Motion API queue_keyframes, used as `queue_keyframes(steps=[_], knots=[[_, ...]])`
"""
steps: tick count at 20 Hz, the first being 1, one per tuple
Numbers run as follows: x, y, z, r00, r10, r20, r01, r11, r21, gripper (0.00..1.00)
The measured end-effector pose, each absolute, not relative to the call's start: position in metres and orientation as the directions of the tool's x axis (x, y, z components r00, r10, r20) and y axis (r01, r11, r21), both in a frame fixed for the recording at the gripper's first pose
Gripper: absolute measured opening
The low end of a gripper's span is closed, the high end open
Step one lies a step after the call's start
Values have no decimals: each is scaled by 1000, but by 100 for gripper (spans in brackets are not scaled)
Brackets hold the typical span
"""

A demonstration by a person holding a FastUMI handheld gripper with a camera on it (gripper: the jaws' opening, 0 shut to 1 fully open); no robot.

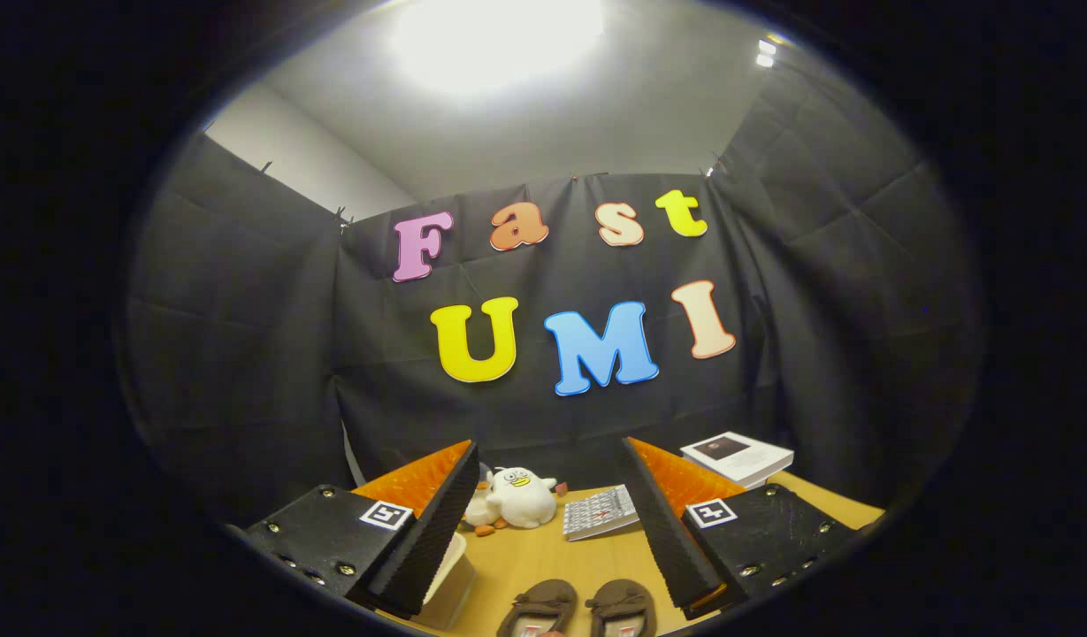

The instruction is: Open the storage box then place both shoes into the box .Put the left shoe in first, then the right shoe, with the right side of both shoes facing outward in a uniform manner.

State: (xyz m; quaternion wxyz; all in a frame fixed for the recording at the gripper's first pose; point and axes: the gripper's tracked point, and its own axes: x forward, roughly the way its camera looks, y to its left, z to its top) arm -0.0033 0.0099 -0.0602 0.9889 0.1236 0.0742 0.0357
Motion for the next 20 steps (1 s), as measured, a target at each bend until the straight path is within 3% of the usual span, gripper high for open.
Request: queue_keyframes(steps=[10, 20], knots=[[-13, 51, -135, 913, 250, -322, 0, 791, 612, 99], [-27, 119, -189, 812, 447, -376, 37, 603, 797, 98]])
